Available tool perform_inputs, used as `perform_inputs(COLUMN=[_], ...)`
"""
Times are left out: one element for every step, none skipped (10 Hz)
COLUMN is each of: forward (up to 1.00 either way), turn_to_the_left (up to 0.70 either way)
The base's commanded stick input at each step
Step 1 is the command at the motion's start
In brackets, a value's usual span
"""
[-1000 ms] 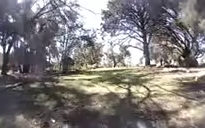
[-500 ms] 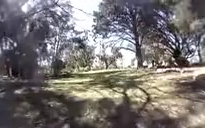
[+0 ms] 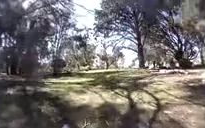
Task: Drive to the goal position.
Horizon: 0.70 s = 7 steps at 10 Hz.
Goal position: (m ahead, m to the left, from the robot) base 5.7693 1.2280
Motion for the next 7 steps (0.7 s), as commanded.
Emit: perform_inputs(forward=[0.70,0.70,0.70,0.70,0.70,0.70,0.70], turn_to_the_left=[0.00,0.00,0.00,0.00,-0.09,-0.25,-0.27])
